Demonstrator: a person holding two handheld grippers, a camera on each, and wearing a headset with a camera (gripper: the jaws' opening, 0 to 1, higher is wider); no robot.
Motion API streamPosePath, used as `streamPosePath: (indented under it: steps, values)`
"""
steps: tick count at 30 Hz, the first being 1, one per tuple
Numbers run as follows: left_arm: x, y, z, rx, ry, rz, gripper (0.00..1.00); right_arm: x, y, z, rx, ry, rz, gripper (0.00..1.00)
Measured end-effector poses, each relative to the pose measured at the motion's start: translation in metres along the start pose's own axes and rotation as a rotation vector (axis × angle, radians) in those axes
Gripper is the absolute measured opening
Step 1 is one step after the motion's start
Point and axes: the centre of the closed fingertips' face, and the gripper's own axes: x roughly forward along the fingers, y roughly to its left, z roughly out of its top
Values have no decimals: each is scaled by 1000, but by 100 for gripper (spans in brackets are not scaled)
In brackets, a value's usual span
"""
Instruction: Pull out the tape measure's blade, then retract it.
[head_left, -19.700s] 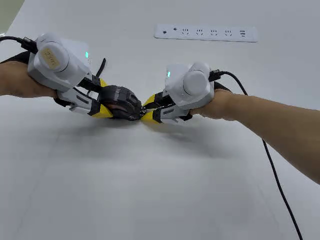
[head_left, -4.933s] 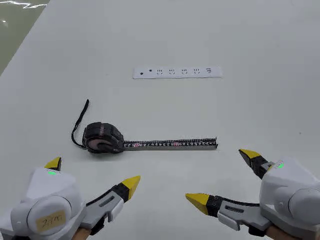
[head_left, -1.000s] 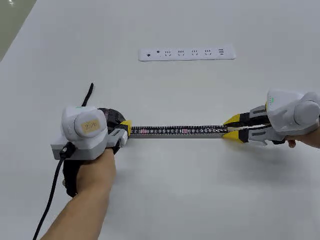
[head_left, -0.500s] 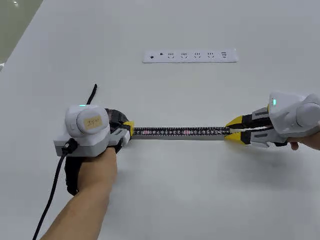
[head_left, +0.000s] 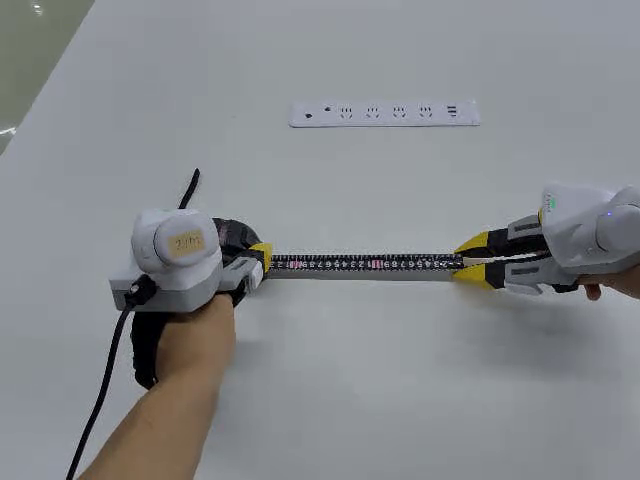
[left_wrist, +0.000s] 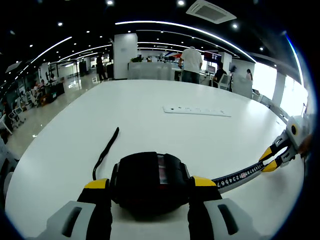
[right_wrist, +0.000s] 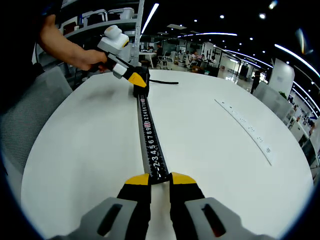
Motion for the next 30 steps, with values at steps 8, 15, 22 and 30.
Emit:
streamPosePath:
  steps: [8, 15, 22, 30]
  values:
    - [-1, 0, 0, -6, 4, -9, 57, 1, -1, 3, -2, -5, 1, 12]
    - [0, 0, 0, -5, 4, -13, 58, 1, -1, 3, 2, -6, 3, 12]
    - [0, 0, 0, -9, 10, -20, 58, 8, 0, 8, 3, -15, 12, 12]
    - [1, 0, 0, -14, 12, -25, 58, 12, 1, 12, 1, -18, 16, 12]
